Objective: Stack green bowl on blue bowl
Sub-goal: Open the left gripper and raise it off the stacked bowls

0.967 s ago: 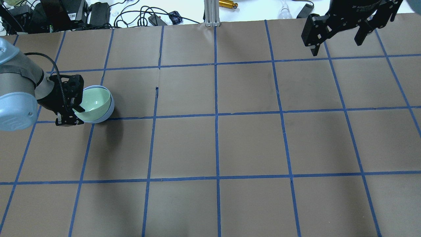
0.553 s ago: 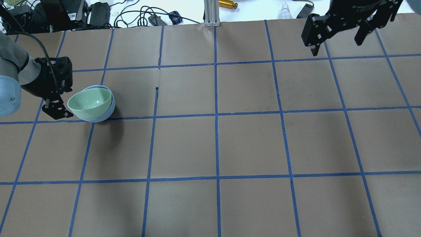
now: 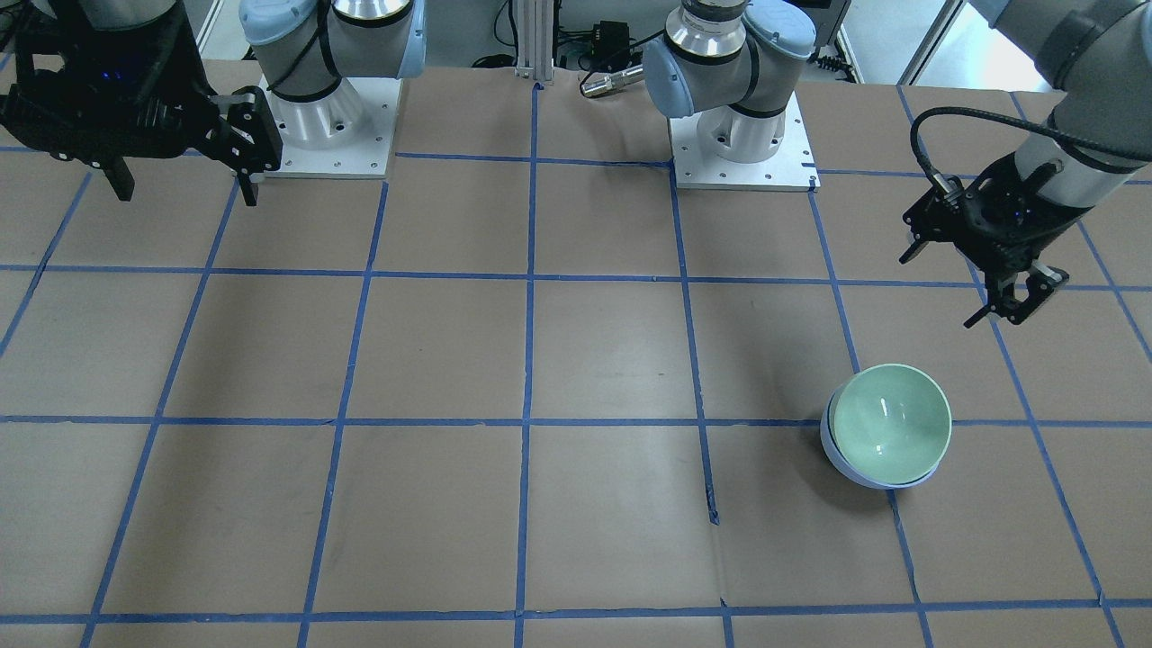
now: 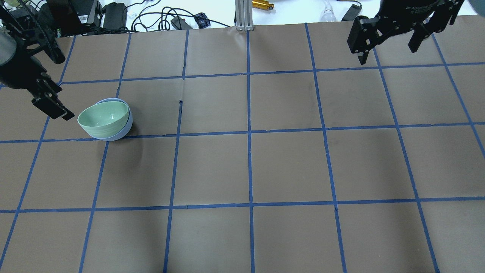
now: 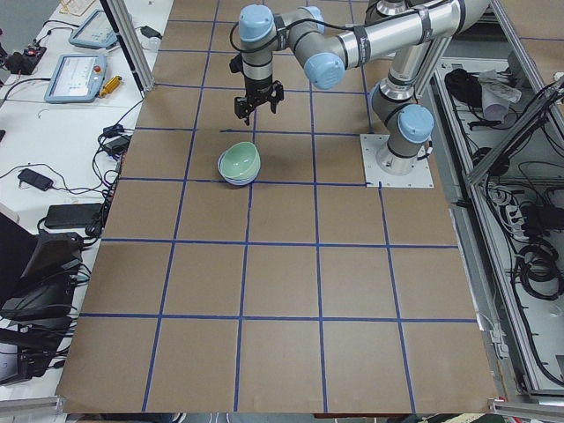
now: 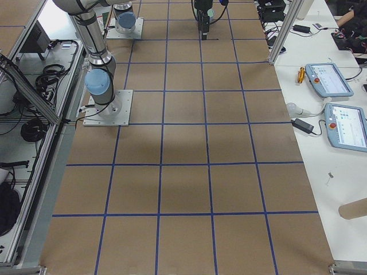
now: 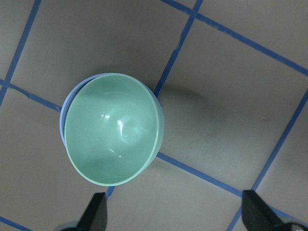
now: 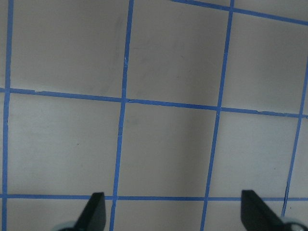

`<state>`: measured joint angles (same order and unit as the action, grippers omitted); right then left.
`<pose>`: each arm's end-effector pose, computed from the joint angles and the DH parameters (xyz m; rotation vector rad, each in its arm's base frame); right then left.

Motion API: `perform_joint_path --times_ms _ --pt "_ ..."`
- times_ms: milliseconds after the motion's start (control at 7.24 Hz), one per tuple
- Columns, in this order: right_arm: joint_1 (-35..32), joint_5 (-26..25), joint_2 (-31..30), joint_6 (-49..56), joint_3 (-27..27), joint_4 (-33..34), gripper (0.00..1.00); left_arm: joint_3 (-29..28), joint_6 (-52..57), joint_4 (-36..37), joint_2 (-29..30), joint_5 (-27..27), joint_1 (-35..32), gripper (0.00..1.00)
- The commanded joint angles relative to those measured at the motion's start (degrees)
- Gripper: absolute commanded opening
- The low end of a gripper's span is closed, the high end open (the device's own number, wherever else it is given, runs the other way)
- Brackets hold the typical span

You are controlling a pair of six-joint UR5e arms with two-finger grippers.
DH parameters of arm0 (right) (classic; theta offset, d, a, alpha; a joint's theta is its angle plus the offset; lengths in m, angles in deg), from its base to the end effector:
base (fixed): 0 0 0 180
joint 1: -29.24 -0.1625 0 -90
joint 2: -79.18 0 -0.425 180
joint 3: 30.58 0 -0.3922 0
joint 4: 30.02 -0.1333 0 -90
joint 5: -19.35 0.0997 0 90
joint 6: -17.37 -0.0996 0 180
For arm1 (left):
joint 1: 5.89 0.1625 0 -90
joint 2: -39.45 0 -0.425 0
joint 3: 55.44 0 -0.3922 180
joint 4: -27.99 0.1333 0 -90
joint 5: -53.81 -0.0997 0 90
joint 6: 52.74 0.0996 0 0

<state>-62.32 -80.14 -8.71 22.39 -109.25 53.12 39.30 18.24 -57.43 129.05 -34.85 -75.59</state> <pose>0.1306 -0.5031 0.5560 0.1656 -2.9697 0.0538 0.0422 -0.5050 0.4587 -1.3389 -2.8271 0.0307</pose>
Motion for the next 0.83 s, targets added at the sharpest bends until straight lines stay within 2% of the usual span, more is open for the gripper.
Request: perform_joint_path --times_ms 0,415,691 --pt "0.1 0.0 0.0 0.0 0.0 0.0 1.00 -2.2 -20.1 -1.7 -1.5 -0.5 -5.1 0.98" --pt "0.1 0.0 0.0 0.0 0.0 0.0 1.00 -3.0 -42.3 -2.1 -1.7 -0.6 -9.5 1.00" --pt "0.0 0.0 0.0 0.0 0.0 0.0 1.00 -3.3 -54.9 -2.1 -1.6 -2.7 -13.5 1.00"
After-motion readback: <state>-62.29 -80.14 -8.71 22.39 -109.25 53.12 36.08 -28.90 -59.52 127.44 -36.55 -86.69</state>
